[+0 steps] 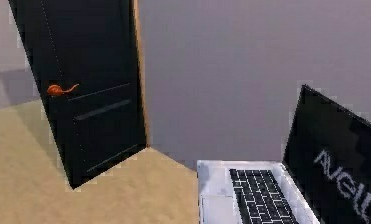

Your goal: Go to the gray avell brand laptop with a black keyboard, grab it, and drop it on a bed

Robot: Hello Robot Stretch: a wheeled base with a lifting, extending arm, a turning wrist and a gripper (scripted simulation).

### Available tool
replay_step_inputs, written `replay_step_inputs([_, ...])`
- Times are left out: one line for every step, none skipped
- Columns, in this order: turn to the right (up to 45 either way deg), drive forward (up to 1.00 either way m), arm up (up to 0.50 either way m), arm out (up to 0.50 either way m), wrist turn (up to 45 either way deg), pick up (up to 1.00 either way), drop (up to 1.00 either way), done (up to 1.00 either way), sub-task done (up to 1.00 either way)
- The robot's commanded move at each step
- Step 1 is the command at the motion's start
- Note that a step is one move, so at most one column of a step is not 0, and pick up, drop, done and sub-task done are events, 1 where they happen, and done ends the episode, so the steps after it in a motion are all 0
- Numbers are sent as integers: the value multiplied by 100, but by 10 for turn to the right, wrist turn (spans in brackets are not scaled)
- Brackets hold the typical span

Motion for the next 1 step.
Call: replay_step_inputs([-450, 0, 0, 0, 0, 0, 0, 0, 0])
